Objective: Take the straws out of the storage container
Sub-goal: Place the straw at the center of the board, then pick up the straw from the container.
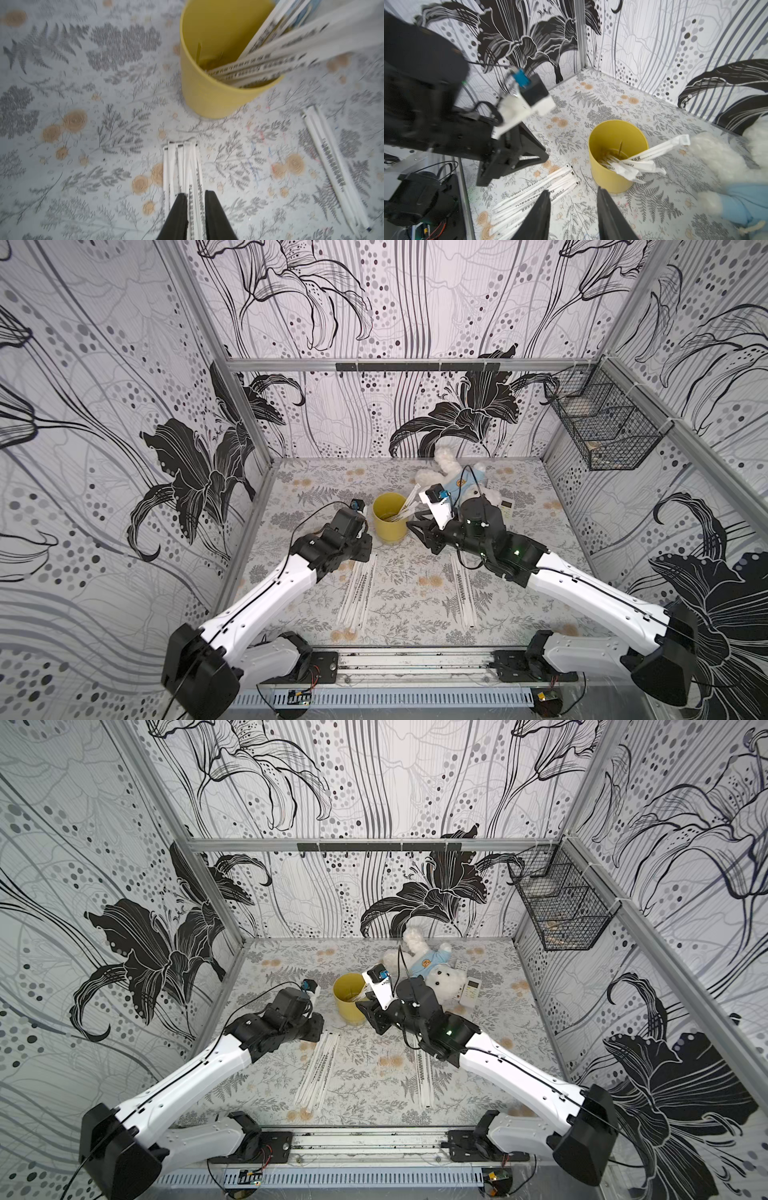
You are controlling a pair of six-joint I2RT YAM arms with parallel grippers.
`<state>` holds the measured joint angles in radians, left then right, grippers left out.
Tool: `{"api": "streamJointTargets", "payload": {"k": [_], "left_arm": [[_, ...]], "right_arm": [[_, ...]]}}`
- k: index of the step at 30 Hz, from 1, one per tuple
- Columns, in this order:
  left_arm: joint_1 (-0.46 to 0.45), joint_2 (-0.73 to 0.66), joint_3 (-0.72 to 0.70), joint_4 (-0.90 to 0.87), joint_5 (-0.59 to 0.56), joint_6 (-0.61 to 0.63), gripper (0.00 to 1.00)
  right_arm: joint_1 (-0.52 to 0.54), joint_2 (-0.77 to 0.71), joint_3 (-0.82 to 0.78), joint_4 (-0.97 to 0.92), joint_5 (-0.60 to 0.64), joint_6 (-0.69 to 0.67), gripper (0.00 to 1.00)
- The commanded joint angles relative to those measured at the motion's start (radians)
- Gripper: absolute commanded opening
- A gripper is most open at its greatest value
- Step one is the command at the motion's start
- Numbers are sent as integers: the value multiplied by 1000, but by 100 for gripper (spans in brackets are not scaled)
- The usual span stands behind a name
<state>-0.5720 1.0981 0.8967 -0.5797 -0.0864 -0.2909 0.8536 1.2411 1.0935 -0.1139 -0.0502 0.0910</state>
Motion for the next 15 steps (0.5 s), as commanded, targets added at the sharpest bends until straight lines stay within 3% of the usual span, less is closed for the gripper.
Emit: {"api": "streamJointTargets", "payload": {"k": [1,7,15], "left_arm": [[-18,-102,-133,380,0,13,23],[-97,-144,-386,953,66,210,30],[-110,38,-397,1215,81,501,33]], "right_arm": [[2,39,57,-52,95,-34,38],[1,52,2,39,146,-4,35],[1,44,3,54,173,-15,35]]}}
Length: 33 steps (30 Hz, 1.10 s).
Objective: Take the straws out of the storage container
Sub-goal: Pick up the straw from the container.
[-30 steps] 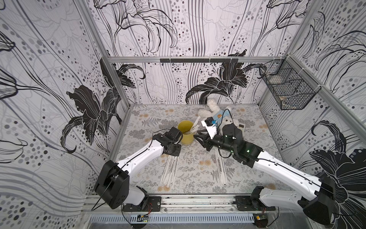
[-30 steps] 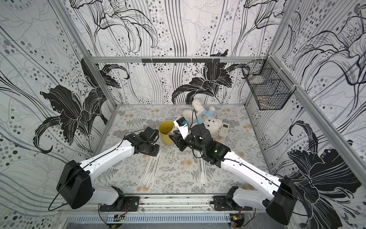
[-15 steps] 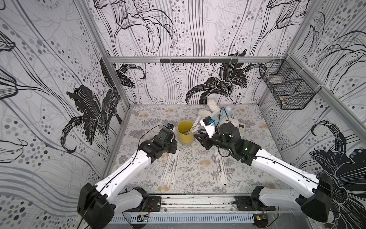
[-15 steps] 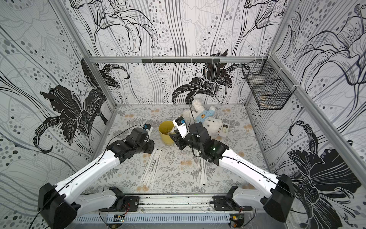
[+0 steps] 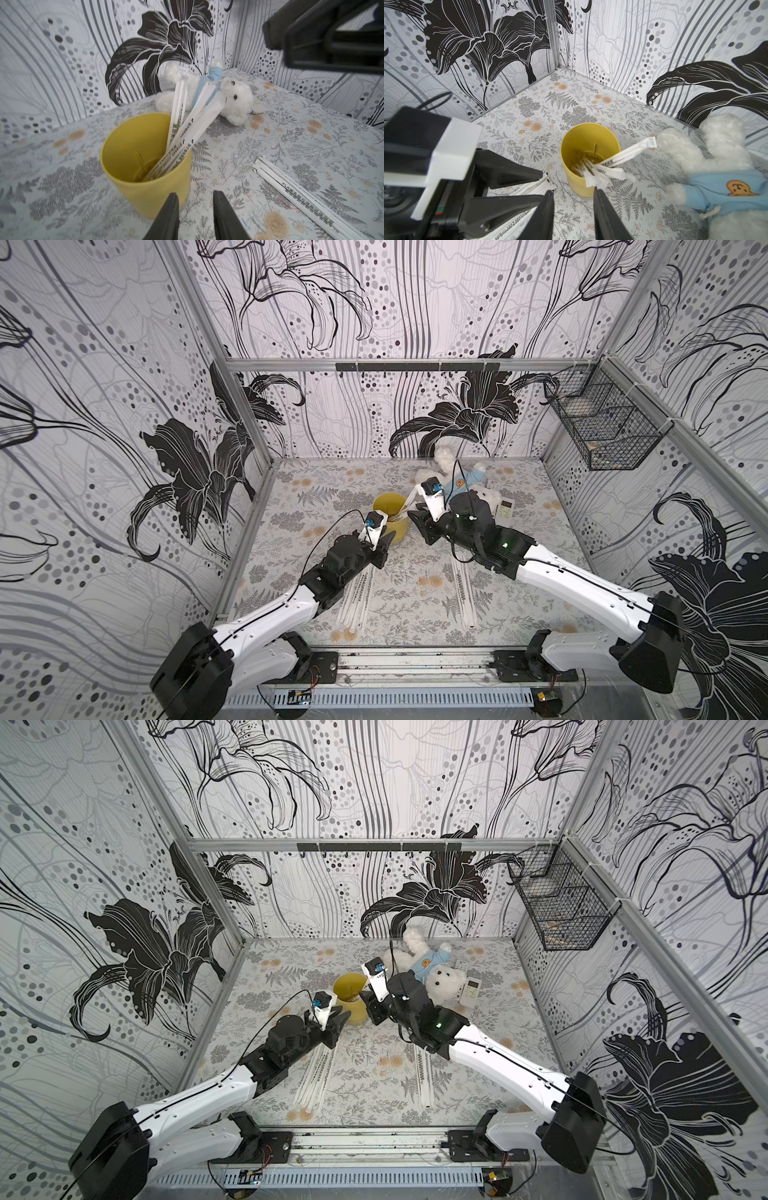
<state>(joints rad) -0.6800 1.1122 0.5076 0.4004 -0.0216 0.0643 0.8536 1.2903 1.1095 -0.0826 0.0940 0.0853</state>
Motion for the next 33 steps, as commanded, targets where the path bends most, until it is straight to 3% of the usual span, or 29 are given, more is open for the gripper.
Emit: {"api": "streamJointTargets", "payload": {"k": [1,12,33], "left_arm": [[-1,35,-5,245,7,159,34],[26,161,117,123,105,328,35],[71,234,258,-76,157,421,31]], "right_arm": [[1,-3,-11,13,29,-13,35],[-5,7,-4,-28,31,-25,39],[-5,-12,-7,-19,55,-34,40]]}}
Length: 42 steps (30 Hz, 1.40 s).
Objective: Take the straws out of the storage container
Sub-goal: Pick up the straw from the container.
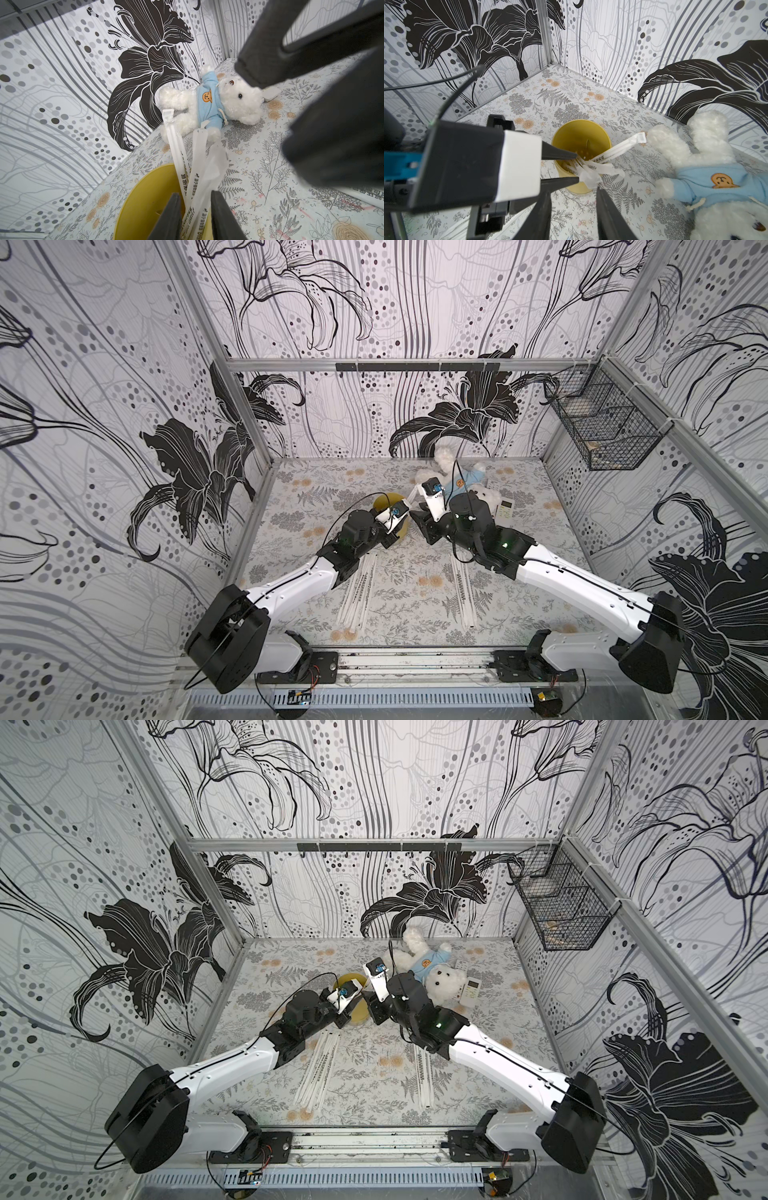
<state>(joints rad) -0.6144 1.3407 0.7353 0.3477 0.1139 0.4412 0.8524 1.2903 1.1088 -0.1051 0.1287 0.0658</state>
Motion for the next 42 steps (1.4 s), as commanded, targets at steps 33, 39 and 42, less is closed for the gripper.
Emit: {"api": "streamJointTargets", "payload": {"k": [33,39,42], "left_arm": [[18,105,150,-60,-15,77,12],[18,85,136,-27,-28,73,0],[18,77,134,-16,-43,65,0]], "right_arm": [[-6,-31,-49,29,38,-4,39],[-6,-37,-51,33,40,-8,39],[-6,-39,-52,31,40,-4,39]]}}
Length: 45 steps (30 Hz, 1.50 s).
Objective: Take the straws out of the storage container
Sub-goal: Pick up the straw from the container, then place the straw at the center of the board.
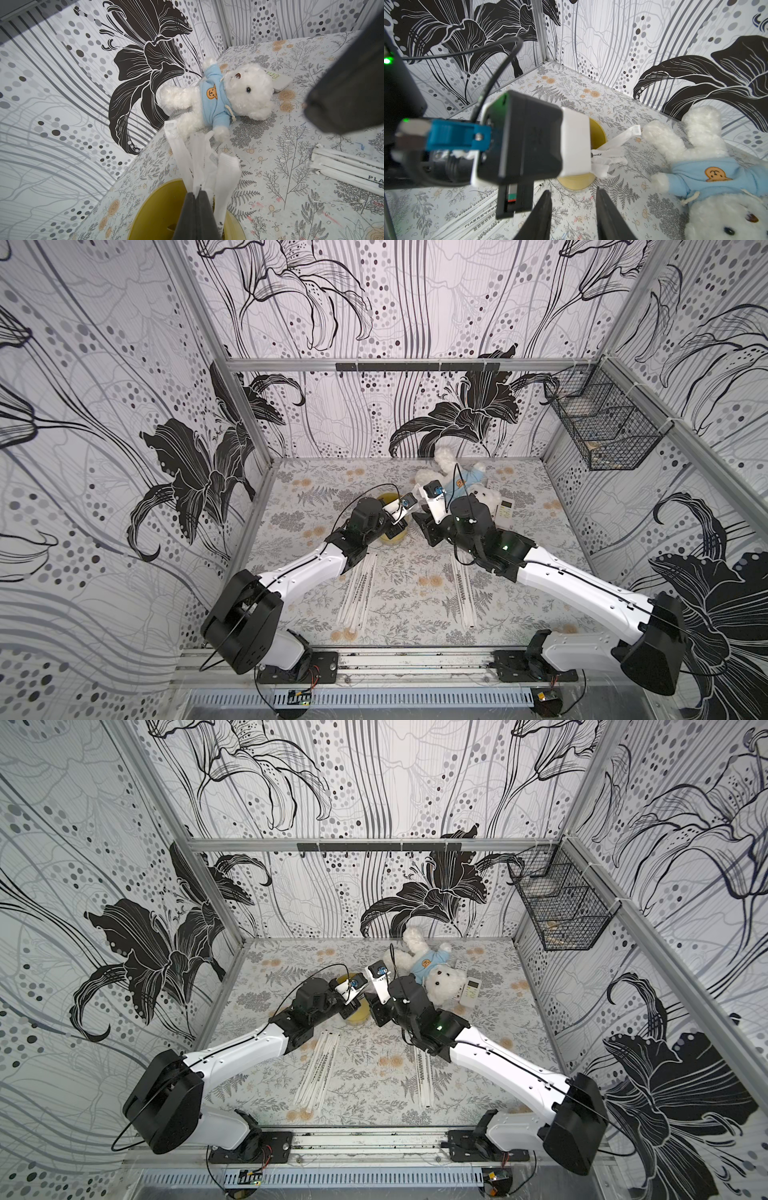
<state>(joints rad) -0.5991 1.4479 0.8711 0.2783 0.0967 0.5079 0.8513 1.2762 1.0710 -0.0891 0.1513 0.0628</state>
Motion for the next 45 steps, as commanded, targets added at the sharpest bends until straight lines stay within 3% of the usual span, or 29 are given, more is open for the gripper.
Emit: {"api": "streamJointTargets", "payload": {"k": [1,8,15,22,31,34,40,45], "left_arm": [[2,-35,-2,56,-35,-9,0],[2,-164,15,25,-207,-147,0],[-29,-348,49,-70,-205,-267,0],[-115,-395,172,-299,-271,-426,0],[-200,-347,223,-405,-124,-660,0],[-242,-320,209,-355,-60,-713,0],[-267,-204,209,-306,58,-832,0],[-301,-92,195,-204,187,-965,0]], "right_arm": [[-5,-26,-14,14,17,1,39],[-5,-67,-4,-1,36,5,39],[-5,-108,19,-16,-6,12,39],[-5,-140,18,-61,-73,20,46],[-35,-258,-42,-176,-67,97,57],[-89,-298,-83,-224,-95,142,60],[-275,-343,-211,-253,-277,257,61],[-354,-396,-281,-277,-330,293,62]]}}
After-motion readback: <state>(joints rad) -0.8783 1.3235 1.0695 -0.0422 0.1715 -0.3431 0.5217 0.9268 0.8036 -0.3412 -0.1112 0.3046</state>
